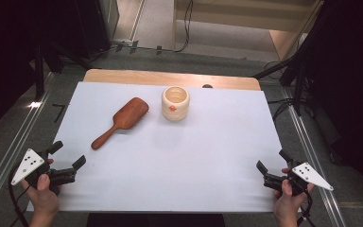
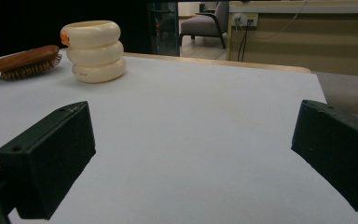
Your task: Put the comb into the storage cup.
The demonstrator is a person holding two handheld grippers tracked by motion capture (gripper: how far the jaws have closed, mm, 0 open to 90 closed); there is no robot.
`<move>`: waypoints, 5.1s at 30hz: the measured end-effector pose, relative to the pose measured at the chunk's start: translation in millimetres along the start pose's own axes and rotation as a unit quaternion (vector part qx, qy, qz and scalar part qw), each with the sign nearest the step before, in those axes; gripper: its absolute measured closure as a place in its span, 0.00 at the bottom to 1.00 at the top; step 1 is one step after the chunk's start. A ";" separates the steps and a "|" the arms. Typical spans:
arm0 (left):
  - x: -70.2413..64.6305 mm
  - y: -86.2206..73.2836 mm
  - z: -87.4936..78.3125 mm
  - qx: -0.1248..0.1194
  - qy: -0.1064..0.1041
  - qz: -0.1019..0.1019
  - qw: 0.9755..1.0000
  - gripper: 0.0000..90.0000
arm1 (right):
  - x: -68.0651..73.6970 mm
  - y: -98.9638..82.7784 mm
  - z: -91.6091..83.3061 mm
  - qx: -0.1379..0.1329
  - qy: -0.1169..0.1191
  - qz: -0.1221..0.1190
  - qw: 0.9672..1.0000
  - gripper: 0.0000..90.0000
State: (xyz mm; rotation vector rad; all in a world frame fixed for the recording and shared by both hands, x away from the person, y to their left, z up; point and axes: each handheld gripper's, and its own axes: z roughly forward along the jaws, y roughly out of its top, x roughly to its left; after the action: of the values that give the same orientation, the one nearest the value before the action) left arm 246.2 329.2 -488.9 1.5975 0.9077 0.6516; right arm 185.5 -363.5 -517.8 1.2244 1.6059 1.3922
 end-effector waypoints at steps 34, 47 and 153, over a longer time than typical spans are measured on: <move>-16.8 42.5 2.1 0.031 0.009 0.044 0.998 0.00 | -0.2 -1.0 1.4 0.002 0.011 -0.003 1.000 0.00; -18.6 64.7 17.0 0.060 -0.007 0.064 0.996 0.00 | 0.9 -1.2 1.4 0.002 0.017 -0.006 1.000 0.03; -9.8 80.4 192.3 0.469 -0.032 0.104 0.877 0.34 | 0.9 -0.5 4.6 0.014 0.016 -0.001 1.000 0.00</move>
State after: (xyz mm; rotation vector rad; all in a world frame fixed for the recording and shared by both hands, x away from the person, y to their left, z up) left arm 413.2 209.7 -451.6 2.5926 1.0839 0.2804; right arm 189.3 -361.1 -519.1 1.2222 1.6538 1.3986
